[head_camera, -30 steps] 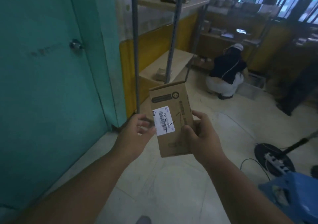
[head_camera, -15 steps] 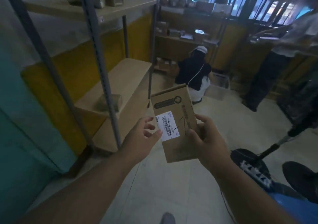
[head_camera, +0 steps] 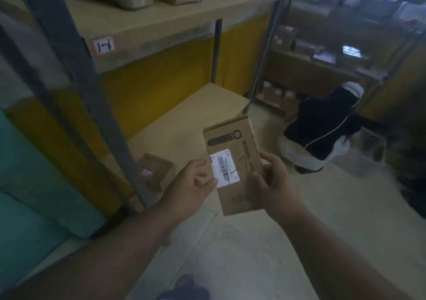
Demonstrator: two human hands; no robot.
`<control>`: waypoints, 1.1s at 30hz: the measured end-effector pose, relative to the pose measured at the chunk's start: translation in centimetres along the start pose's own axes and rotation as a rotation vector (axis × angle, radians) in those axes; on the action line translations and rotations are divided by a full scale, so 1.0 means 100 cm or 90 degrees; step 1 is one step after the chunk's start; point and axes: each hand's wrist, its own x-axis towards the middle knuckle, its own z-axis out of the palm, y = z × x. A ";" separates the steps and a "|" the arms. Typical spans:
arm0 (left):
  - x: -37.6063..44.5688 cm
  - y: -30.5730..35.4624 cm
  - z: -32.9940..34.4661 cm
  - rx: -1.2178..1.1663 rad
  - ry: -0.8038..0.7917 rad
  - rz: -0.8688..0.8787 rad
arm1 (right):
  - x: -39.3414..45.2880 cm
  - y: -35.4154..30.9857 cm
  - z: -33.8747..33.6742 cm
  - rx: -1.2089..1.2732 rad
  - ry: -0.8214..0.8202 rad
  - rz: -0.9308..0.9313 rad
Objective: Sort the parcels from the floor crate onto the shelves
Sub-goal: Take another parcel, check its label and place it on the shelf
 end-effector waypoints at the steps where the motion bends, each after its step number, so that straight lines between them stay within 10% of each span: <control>1: 0.015 0.000 0.000 -0.002 0.006 -0.014 | 0.019 -0.001 0.001 0.006 -0.014 0.004; 23: 0.136 -0.052 0.081 0.131 0.464 -0.472 | 0.350 0.037 0.205 -0.191 -0.578 -0.158; 33: 0.152 -0.062 0.092 0.150 0.508 -0.503 | 0.372 0.055 0.236 -0.507 -0.534 -0.329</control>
